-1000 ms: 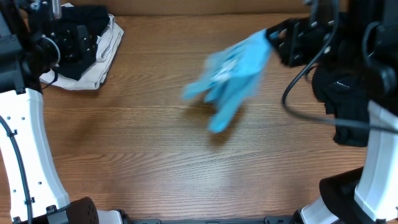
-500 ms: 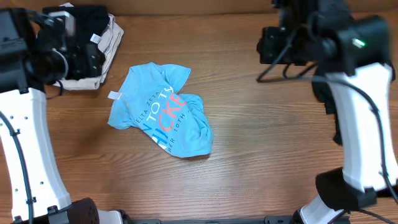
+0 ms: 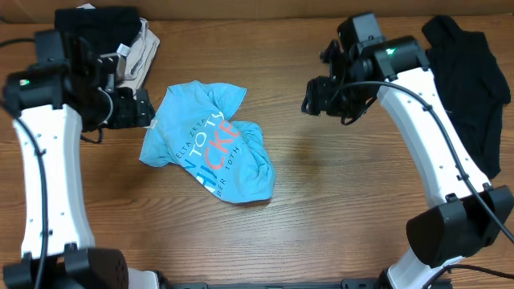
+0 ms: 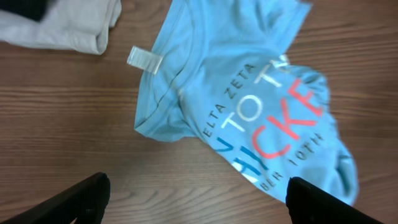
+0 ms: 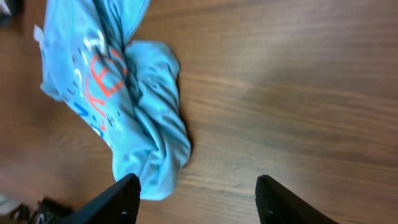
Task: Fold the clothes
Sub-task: 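Grasp the T-shirt edges with both grippers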
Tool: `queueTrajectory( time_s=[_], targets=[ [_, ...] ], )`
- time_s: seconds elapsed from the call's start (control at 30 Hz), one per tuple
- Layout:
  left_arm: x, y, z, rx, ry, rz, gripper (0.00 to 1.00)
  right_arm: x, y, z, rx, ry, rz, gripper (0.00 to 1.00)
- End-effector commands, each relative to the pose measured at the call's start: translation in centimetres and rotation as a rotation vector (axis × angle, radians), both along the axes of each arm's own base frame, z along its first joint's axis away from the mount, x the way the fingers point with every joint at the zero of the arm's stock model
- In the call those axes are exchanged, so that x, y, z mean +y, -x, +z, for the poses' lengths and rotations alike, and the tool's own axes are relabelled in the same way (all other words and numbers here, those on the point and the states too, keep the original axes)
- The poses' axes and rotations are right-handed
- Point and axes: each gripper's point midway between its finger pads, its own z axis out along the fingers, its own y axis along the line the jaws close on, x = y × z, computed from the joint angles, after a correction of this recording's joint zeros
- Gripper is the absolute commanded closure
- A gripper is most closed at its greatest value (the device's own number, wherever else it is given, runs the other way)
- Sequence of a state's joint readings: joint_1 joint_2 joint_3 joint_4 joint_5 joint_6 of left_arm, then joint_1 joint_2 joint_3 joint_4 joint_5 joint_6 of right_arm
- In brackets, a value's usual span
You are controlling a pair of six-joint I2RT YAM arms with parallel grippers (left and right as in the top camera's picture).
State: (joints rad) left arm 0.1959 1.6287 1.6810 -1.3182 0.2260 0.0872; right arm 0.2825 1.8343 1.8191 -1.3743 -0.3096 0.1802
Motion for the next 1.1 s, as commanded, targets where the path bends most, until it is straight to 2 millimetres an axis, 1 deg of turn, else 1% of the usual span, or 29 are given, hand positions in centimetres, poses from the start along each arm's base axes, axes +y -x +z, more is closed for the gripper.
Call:
queueTrajectory(
  time_s=[0.0,0.1,0.17,0.3,0.37,0.43,0.5,0.57,0.63,0.7,0.8,0.9,1.07],
  targets=[
    [0.1,0.5,-4.3,0.109,0.013,0.024,0.08,1.7,1.3,-0.2,0.025,-0.074,0.072,0.36],
    [-0.1,1.5,-7.4,0.193,0.028,0.025,0.09,3.0,2.9,-1.2,0.063,-0.067,0.126,0.32],
    [-0.3,2.4,-9.1,0.25,0.041,0.04,0.18,3.7,3.9,-2.1,0.092,-0.059,0.152,0.32],
    [-0.7,4.8,-12.1,0.353,0.068,0.105,0.19,5.4,6.7,-5.0,0.163,-0.034,0.213,0.32],
    [-0.9,5.8,-13.1,0.391,0.076,0.13,0.19,6.0,7.6,-6.1,0.185,-0.026,0.224,0.31],
    [-1.1,6.5,-14.3,0.417,0.082,0.154,0.19,6.6,8.4,-6.9,0.196,-0.023,0.243,0.31],
    [-1.2,6.8,-15.6,0.42,0.081,0.17,0.18,7.2,9.0,-7.4,0.202,-0.029,0.262,0.3],
    [-1.0,6.5,-16.7,0.392,0.07,0.174,0.18,7.7,9.3,-7.6,0.2,-0.032,0.276,0.31],
    [-0.3,5.6,-17.5,0.346,0.036,0.179,0.18,8.0,9.3,-7.6,0.191,-0.034,0.287,0.31],
    [0.8,4.2,-18.0,0.279,-0.023,0.189,0.18,8.3,9.3,-7.6,0.182,-0.037,0.293,0.3],
    [2.4,2.1,-18.2,0.186,-0.098,0.188,0.16,8.4,9.2,-7.6,0.179,-0.039,0.294,0.32],
    [2.8,1.1,-18.5,0.139,-0.125,0.155,0.16,8.3,9.3,-7.6,0.184,-0.037,0.293,0.34],
    [2.9,0.3,-19.1,0.104,-0.145,0.101,0.19,8.1,9.6,-7.6,0.197,-0.031,0.292,0.35]
  ],
)
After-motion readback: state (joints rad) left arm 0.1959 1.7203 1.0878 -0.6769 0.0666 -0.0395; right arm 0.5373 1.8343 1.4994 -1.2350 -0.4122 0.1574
